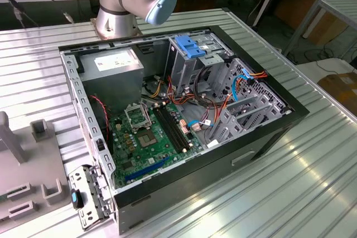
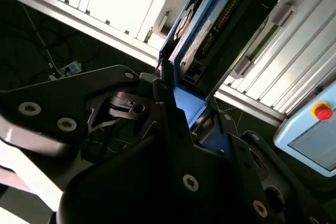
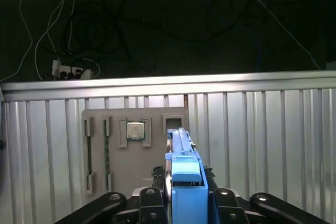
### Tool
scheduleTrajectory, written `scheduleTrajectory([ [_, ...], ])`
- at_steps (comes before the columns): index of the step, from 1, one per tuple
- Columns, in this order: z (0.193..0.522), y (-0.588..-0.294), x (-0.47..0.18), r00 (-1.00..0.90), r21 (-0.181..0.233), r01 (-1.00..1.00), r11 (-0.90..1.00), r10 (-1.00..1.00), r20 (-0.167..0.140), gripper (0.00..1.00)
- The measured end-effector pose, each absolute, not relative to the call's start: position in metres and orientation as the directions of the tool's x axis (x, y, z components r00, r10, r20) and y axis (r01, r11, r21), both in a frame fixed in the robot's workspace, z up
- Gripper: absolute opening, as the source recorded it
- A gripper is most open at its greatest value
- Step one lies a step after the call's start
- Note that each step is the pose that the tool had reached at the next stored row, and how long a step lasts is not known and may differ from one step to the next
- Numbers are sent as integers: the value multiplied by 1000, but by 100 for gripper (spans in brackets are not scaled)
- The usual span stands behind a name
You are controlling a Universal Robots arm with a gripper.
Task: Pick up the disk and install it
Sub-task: 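Pick up the disk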
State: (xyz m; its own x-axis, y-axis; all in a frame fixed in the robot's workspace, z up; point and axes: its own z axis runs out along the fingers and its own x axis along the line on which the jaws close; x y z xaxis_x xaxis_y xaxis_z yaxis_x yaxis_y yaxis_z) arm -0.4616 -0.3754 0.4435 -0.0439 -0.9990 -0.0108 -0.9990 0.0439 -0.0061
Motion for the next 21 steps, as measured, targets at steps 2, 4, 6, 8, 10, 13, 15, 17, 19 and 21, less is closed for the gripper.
scheduleTrajectory([
  [2, 460, -375, -461, -44, -6, -999, 44, -999, -11, 37],
  [4, 460, -375, -461, -44, -6, -999, 44, -999, -11, 37],
  [6, 460, -375, -461, -44, -6, -999, 44, -999, -11, 37],
  [8, 460, -375, -461, -44, -6, -999, 44, -999, -11, 37],
  [10, 469, -375, -461, -44, -6, -999, 44, -999, -11, 37],
  [13, 490, -375, -461, -44, -6, -999, 44, -999, -11, 37],
  [15, 505, -375, -461, -44, -6, -999, 44, -999, -11, 37],
  [17, 508, -375, -461, -44, -6, -999, 44, -999, -11, 37],
  [19, 508, -375, -461, -44, -6, -999, 44, -999, -11, 37],
  [21, 508, -375, -460, -44, -6, -999, 44, -999, -11, 37],
])
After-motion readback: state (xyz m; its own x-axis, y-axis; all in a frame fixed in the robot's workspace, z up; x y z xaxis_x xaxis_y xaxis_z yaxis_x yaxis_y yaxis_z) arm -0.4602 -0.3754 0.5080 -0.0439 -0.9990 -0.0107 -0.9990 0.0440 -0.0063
